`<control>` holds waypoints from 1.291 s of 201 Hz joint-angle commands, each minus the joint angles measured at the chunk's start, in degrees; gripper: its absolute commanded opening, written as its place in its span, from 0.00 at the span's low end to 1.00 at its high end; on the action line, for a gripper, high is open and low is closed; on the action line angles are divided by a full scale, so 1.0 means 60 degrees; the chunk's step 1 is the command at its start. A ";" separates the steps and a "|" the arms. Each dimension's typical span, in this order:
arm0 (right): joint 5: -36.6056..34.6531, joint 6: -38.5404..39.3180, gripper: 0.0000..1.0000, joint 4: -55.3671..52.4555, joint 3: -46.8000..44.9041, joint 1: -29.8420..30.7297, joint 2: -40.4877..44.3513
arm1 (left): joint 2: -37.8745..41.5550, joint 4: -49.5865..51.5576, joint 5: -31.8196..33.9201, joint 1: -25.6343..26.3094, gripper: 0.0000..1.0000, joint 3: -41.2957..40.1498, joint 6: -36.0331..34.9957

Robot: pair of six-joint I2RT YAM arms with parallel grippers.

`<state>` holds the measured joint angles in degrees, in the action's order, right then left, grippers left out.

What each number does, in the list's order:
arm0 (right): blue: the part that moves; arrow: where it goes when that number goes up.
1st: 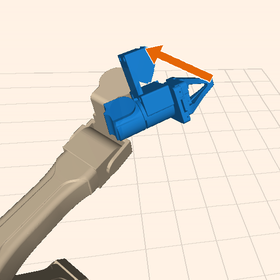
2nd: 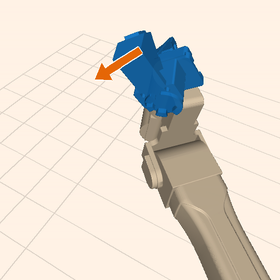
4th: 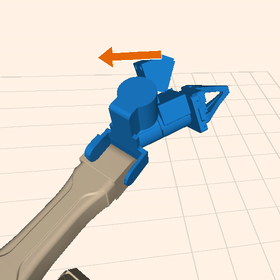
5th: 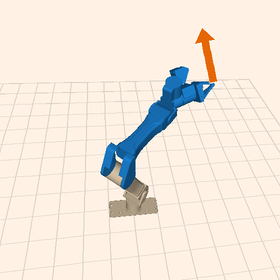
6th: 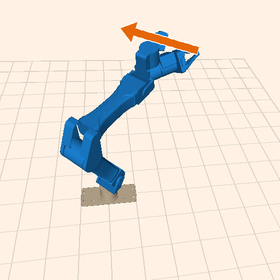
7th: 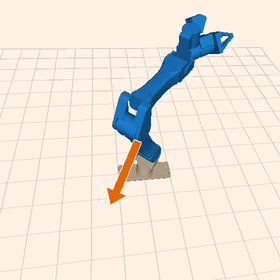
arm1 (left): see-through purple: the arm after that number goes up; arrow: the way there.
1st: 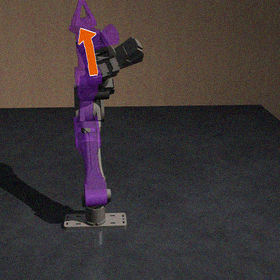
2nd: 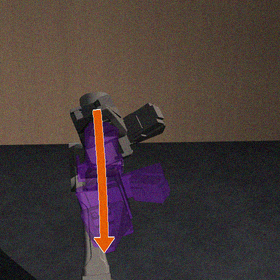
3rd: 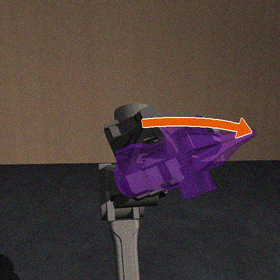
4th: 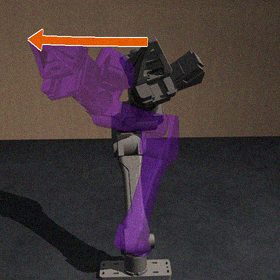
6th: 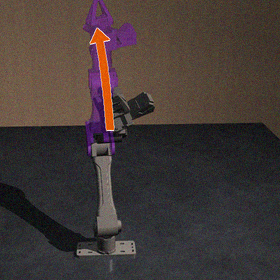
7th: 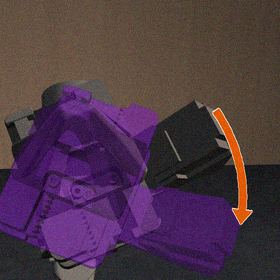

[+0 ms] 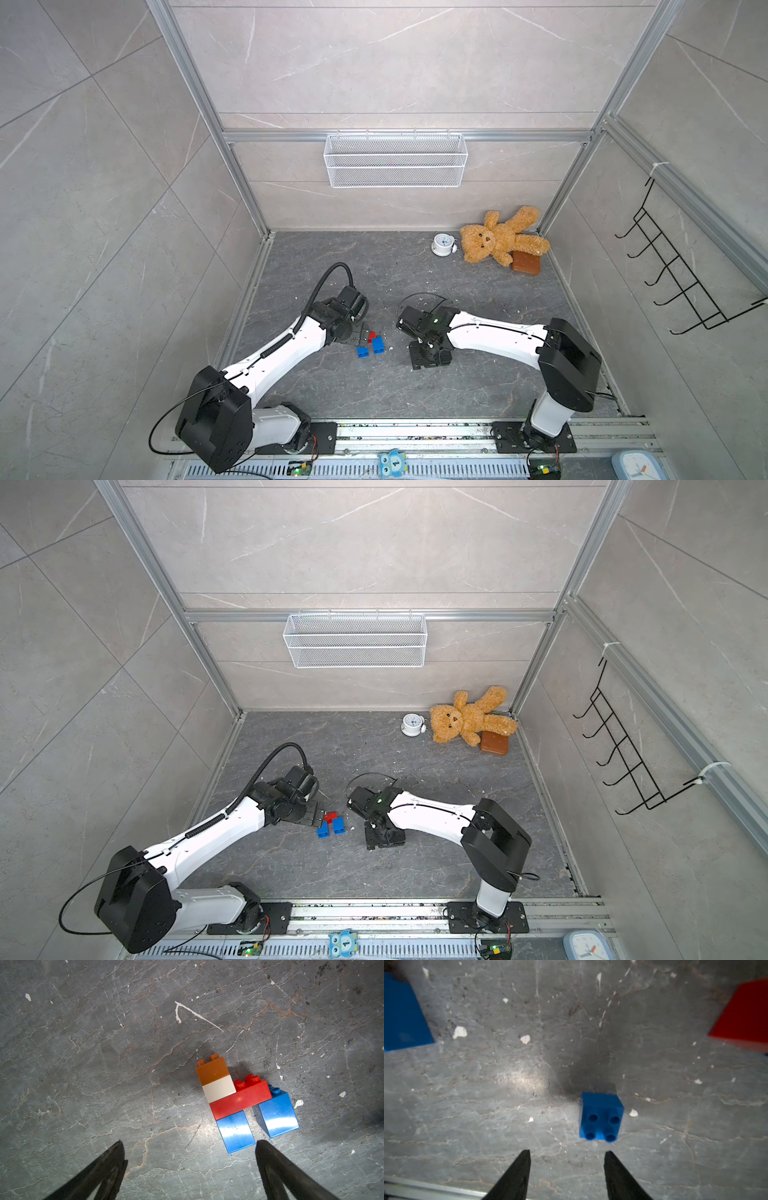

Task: Assemble the letter h with lego
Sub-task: Pick up the lego brick from the center of the board.

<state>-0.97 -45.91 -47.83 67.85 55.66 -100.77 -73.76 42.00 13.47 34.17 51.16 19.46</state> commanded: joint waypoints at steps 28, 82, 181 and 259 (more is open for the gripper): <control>-0.0881 -0.0217 0.59 0.0250 -0.0503 -0.0164 -0.0189 | 0.0252 0.0191 0.0084 0.0091 1.00 0.0293 -0.0123; -0.0977 -0.0036 0.52 0.0590 -0.0583 -0.0168 -0.0375 | 0.0166 0.0178 0.0068 0.0089 1.00 0.0301 -0.0112; -0.1143 0.0080 0.27 0.0169 -0.0393 -0.0348 -0.0321 | 0.0075 0.0195 0.0098 0.0091 1.00 0.0300 -0.0124; -0.2086 -0.0145 0.00 -0.3231 0.1681 -0.0862 0.1228 | 0.0030 0.0164 -0.0023 0.0092 1.00 0.0336 -0.0138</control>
<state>-10.28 -46.59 -57.32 73.91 52.99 -94.45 -73.65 42.00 13.43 34.52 51.16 19.46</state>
